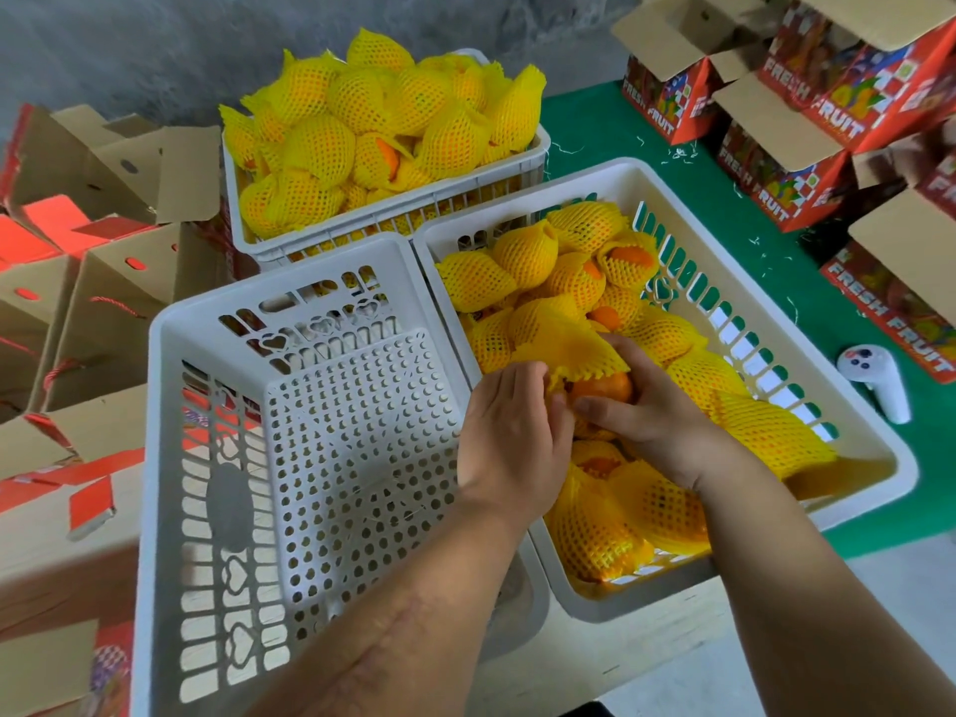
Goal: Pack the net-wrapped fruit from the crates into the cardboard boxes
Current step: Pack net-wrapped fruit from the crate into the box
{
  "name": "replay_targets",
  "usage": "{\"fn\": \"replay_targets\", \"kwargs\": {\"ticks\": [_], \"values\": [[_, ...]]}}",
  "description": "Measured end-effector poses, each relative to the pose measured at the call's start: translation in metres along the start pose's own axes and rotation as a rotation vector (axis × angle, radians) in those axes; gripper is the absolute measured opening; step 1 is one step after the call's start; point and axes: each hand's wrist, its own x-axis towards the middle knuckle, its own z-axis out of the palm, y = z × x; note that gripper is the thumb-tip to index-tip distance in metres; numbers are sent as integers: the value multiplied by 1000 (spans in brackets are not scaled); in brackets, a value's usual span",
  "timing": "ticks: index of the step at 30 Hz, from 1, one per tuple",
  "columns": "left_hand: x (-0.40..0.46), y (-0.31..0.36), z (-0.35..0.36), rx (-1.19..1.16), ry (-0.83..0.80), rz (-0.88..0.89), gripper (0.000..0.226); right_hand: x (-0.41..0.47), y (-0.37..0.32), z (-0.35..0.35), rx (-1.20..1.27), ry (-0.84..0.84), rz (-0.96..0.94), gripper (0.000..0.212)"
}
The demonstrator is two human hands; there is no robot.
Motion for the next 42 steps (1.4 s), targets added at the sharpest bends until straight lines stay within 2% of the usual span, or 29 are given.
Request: {"fn": "replay_targets", "kwargs": {"ticks": [2, 5, 10, 14, 20, 23, 26, 28, 30, 32, 35, 36, 38, 40, 41, 42], "values": [[0, 1, 0, -16, 11, 13, 20, -3, -1, -3, 119, -114, 22, 64], [-1, 0, -1, -23, 21, 17, 19, -4, -2, -4, 133, -192, 67, 74], [-1, 2, -3, -74, 69, -29, 29, -3, -2, -5, 256, -187, 118, 76], [-1, -1, 0, -107, 125, -52, 18, -2, -2, -5, 322, -148, 117, 69], [-1, 0, 0, -155, 128, -90, 24, 1, -1, -7, 302, -93, 140, 64], [0, 1, 0, -110, 107, -60, 23, 4, -1, -3, 287, -54, 141, 59], [2, 1, 2, -8, 73, -20, 27, 11, 4, 4, 249, 62, 195, 67], [2, -1, 3, 28, 63, -6, 26, 13, 6, 3, 382, 37, 193, 66], [2, -2, 3, 49, 58, 10, 24, 12, 7, 1, 537, -70, 163, 69], [2, -3, 3, 65, 55, 28, 25, 12, 7, 3, 482, -103, 146, 67], [2, -5, 4, 141, 30, 69, 24, 15, 10, 9, 22, 144, 196, 57], [2, -6, 4, 156, 25, 78, 23, 16, 10, 10, -57, 209, 216, 55], [3, -6, 3, 172, 34, 95, 21, 14, 8, 14, -19, 278, 243, 65], [3, -6, 4, 166, 47, 110, 20, 13, 5, 19, 50, 330, 258, 88], [3, -7, 4, 153, 54, 118, 20, 12, 4, 23, 61, 356, 259, 91], [2, -8, 5, 138, 65, 124, 20, 11, 4, 28, 74, 375, 247, 85]]}}
